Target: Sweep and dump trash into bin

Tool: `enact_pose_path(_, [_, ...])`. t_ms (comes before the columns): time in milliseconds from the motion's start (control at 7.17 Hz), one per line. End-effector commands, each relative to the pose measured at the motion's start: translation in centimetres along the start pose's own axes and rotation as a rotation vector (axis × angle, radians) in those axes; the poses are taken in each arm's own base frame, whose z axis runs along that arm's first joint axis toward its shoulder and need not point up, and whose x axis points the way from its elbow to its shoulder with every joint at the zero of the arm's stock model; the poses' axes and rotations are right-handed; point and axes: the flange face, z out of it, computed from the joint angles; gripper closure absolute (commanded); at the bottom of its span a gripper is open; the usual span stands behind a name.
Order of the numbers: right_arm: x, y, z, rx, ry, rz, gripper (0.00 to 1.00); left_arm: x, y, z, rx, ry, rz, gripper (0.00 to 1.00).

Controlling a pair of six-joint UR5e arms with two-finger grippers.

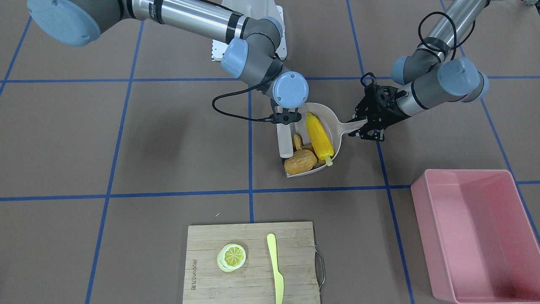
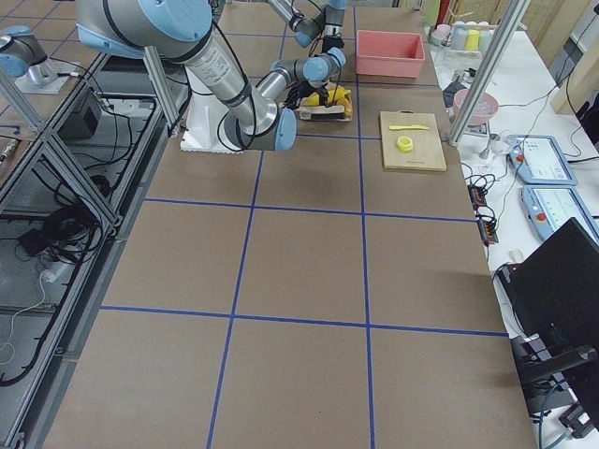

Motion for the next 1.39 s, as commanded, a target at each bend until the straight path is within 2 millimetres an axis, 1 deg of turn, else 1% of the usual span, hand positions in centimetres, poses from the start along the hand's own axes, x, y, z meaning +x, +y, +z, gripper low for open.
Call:
enact_pose_path(0, [-2.6,2.3,-0.1,-0.006,-0.011,0.006,1.00,0.0,0.0,0.0,0.000,0.000,-0.001,1.00])
enact_pose_path(139, [-3.9,3.6,-0.4,-0.008,-0.018,0.020,1.00,0.0,0.0,0.0,0.000,0.000,-0.001,1.00])
enact_pose_path(279, [-2.9,3.3,-0.7,-0.002,-0.024,0.019,1.00,0.0,0.0,0.0,0.000,0.000,-0.001,1.00])
enact_pose_path(418, [-1.1,3.6,-1.5,0.000,-0.020,0.049,1.00,0.0,0.0,0.0,0.000,0.000,-0.001,1.00])
enact_pose_path(558, [1.4,5.7,-1.7,-0.010,0.000,0.082,1.00,0.0,0.0,0.0,0.000,0.001,-0.001,1.00])
enact_pose_path(697, [3.5,8.3,-2.4,-0.022,0.018,0.114,1.00,0.0,-0.2,0.0,0.002,0.001,0.001,1.00])
enact_pose_path(837, [4.3,9.8,-3.1,-0.025,0.039,0.141,1.00,0.0,-0.1,0.0,0.001,0.001,0.000,1.00])
enact_pose_path(976, [7.7,9.8,-2.9,-0.015,0.050,0.164,1.00,0.0,-0.2,0.0,0.002,0.001,0.001,1.00])
enact_pose_path(1116, [12.7,8.8,-2.6,0.007,0.054,0.176,1.00,0.0,-0.1,0.0,0.001,0.000,0.000,1.00])
enact_pose_path(1255, [15.5,6.8,-4.5,0.043,0.052,0.199,1.00,0.0,-0.2,0.0,0.002,0.001,0.001,1.00])
